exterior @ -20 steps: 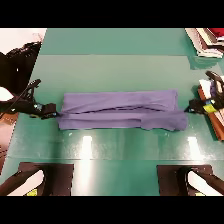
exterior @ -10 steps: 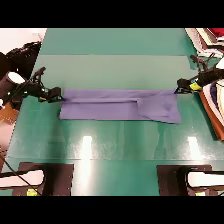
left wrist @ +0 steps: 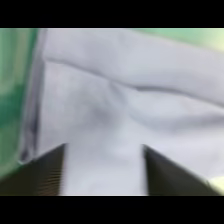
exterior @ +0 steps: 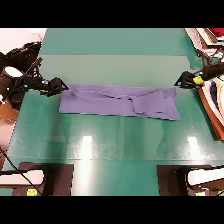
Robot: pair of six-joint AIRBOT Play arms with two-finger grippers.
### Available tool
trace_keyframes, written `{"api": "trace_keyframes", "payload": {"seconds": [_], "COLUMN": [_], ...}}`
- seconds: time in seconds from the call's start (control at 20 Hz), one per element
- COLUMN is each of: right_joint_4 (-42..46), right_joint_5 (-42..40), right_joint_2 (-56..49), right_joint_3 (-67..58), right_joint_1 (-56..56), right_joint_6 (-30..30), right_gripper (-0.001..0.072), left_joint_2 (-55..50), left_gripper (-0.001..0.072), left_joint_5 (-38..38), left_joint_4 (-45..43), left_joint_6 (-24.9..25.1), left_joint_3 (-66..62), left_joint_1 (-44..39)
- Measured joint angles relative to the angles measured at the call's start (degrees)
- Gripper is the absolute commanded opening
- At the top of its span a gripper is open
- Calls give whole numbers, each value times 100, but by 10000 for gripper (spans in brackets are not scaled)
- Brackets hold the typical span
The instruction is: Fold the shirts.
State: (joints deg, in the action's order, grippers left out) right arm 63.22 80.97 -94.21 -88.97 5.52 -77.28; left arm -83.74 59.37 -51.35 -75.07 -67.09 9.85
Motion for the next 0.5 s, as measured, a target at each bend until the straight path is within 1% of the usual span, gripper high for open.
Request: {"api": "trace_keyframes", "payload": {"seconds": [0.05, 0.1, 0.15, 0.25, 0.45, 0.5], "right_joint_4": [-39, -98, -136, -260, -981, -1209], "right_joint_5": [96, 168, 212, 247, 256, 251], "right_joint_2": [28, 72, 101, 105, -197, -304], "right_joint_3": [111, 269, 435, 826, 1539, 1670], "right_joint_1": [144, 302, 450, 754, 1209, 1244], "right_joint_6": [90, 192, 295, 490, 1008, 1143], "right_gripper": [423, 538, 622, 622, 613, 588], "left_joint_2": [0, 0, -2, -2, -2, -2], "left_gripper": [36, 35, 27, 27, 27, 27], "left_joint_5": [92, 177, 258, 354, 450, 437], "left_joint_4": [26, 35, 59, 111, 210, 227], "left_joint_6": [2, 24, 28, 37, 44, 42], "left_joint_3": [-4, -7, -9, -9, -11, -11], "left_joint_1": [0, 0, 0, -35, -463, -623]}}
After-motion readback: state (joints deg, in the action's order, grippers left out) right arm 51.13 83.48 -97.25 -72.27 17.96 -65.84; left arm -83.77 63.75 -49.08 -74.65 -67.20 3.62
